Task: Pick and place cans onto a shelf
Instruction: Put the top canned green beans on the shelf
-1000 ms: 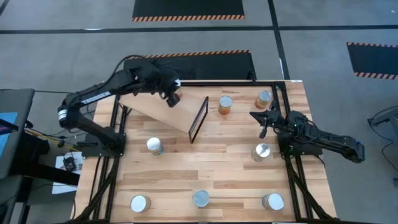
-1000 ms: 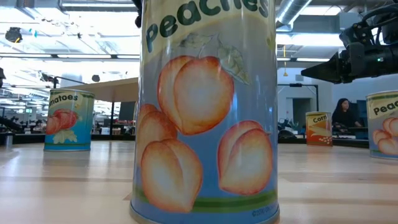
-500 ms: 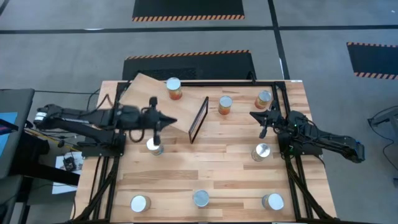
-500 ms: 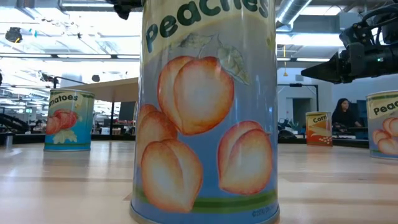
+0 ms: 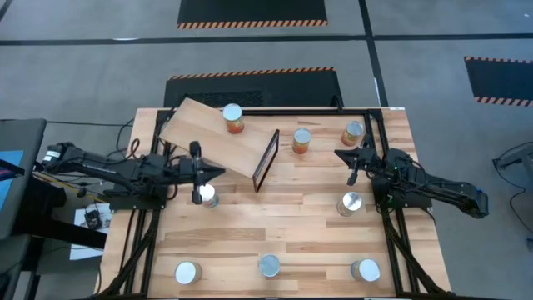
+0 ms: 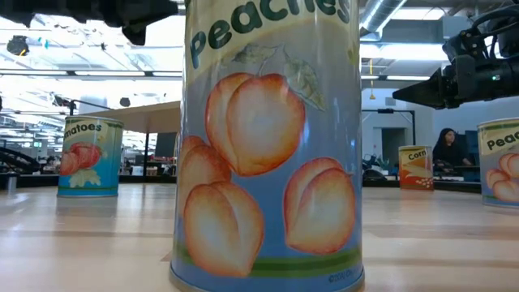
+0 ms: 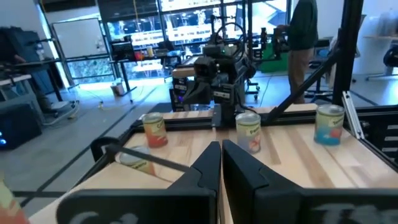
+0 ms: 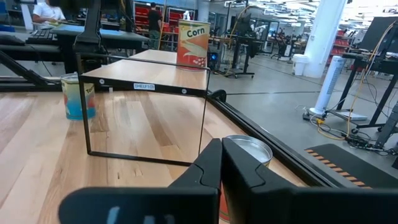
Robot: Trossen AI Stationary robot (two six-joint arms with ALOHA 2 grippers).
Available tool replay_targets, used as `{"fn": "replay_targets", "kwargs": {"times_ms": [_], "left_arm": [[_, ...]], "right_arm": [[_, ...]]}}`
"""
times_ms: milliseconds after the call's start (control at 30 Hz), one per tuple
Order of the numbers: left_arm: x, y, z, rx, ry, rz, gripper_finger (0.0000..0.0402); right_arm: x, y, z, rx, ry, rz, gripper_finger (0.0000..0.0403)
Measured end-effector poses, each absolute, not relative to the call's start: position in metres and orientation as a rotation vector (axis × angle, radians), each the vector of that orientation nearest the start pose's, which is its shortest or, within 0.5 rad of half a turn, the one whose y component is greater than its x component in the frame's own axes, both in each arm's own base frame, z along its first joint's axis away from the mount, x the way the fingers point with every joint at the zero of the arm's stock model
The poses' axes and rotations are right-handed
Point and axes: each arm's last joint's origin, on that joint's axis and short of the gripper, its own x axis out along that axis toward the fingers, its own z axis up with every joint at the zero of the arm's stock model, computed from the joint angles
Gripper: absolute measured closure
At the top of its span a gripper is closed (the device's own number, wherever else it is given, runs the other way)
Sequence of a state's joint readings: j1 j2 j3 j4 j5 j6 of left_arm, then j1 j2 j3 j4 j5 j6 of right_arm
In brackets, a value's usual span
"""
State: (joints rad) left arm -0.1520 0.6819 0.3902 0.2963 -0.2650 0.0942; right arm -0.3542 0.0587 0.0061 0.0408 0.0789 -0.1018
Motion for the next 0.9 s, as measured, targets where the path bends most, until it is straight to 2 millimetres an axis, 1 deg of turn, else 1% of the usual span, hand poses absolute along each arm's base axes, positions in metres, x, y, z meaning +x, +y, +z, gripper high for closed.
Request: {"fn": "replay_targets", "kwargs": {"times_ms": [133, 233, 300, 367, 433, 533, 700, 900], "left_arm": [[0.155, -0.012, 0.250, 0.073, 0.004, 0.173, 0.0396], [0.151, -0.008, 0.247, 0.077, -0.003, 0.201, 0.0396], [0.147, -0.006, 0.245, 0.084, -0.020, 0.217, 0.0396], [0.144, -0.001, 0.243, 0.082, -0.041, 0.243, 0.0396], [0.142, 0.004, 0.242, 0.075, -0.051, 0.260, 0.0396], [0.141, 0.011, 0.242, 0.060, -0.055, 0.274, 0.0396], [0.141, 0.021, 0.243, 0.067, -0.069, 0.303, 0.0396], [0.139, 0.027, 0.245, 0.062, -0.092, 0.316, 0.0396]], "right_arm": [[0.094, -0.037, 0.166, 0.069, -0.012, -0.434, 0.0376], [0.093, -0.037, 0.174, 0.093, -0.110, -0.430, 0.0376], [0.093, -0.037, 0.179, 0.143, -0.173, -0.420, 0.0376], [0.093, -0.035, 0.187, 0.164, -0.232, -0.367, 0.0381], [0.096, -0.035, 0.190, 0.186, -0.199, -0.315, 0.0392], [0.102, -0.036, 0.190, 0.210, -0.135, -0.340, 0.0395], [0.119, -0.045, 0.190, 0.182, 0.020, -0.447, 0.0379], [0.148, -0.056, 0.198, 0.173, 0.179, -0.490, 0.0363]]}}
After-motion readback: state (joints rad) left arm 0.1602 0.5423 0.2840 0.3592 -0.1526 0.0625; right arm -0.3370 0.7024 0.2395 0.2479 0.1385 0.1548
